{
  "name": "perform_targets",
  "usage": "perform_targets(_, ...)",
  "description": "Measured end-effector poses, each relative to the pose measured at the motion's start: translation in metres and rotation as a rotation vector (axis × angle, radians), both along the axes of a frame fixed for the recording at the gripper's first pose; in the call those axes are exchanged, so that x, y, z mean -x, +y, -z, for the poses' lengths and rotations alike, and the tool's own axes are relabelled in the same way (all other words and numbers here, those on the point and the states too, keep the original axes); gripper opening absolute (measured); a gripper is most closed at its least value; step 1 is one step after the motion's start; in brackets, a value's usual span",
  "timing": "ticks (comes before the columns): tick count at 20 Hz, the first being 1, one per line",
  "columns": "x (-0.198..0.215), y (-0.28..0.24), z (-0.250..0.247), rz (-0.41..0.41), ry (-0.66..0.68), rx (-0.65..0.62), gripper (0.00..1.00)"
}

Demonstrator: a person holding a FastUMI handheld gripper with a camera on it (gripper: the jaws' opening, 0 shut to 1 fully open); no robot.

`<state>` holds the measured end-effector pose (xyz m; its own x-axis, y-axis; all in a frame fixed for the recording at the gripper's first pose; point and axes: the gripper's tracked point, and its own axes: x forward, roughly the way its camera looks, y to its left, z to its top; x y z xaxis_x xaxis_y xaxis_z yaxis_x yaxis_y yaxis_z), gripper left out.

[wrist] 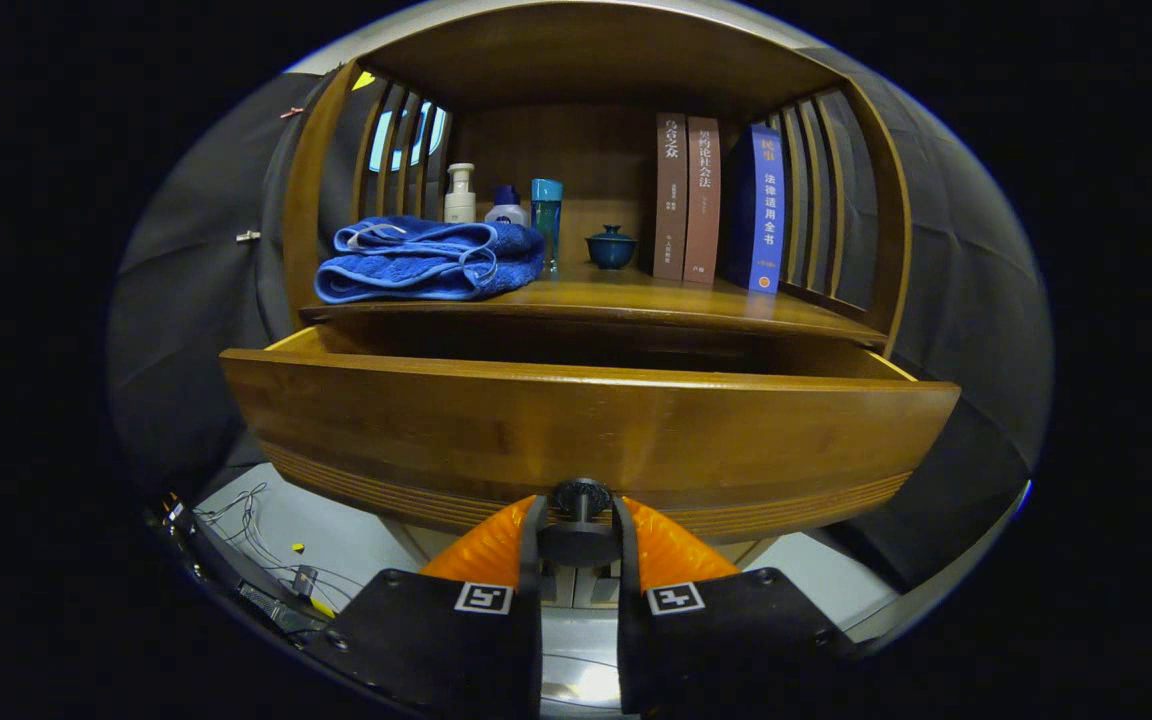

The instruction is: Pull open the drawer, take out the items inside it, and place them on the countertop above the cabinet.

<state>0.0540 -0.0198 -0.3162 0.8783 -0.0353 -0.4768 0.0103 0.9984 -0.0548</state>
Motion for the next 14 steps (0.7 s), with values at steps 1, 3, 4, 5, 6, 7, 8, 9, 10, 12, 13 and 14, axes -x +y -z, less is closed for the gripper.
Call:
perform_targets(1,0.008,0.001,0.000,-0.001,0.004,0.000,0.34)
perform_targets(3,0.023,0.001,-0.002,-0.003,0.013,0.002,0.34)
perform_targets(4,0.033,0.003,-0.005,0.000,0.018,-0.002,0.34)
perform_targets(5,0.040,0.003,-0.006,0.003,0.020,-0.007,0.34)
perform_targets(6,0.048,0.004,-0.006,0.002,0.024,-0.006,0.34)
perform_targets(7,0.053,0.005,-0.008,0.000,0.027,-0.002,0.34)
perform_targets(8,0.060,0.005,-0.008,0.000,0.030,-0.002,0.34)
perform_targets(9,0.066,0.005,-0.009,0.001,0.032,-0.003,0.34)
perform_targets(10,0.072,0.005,-0.010,0.003,0.033,-0.004,0.34)
perform_targets(12,0.083,0.006,-0.011,0.006,0.037,-0.014,0.34)
perform_targets(13,0.088,0.006,-0.011,0.006,0.043,-0.024,0.34)
perform_targets(14,0.094,0.007,-0.011,0.004,0.048,-0.030,0.34)
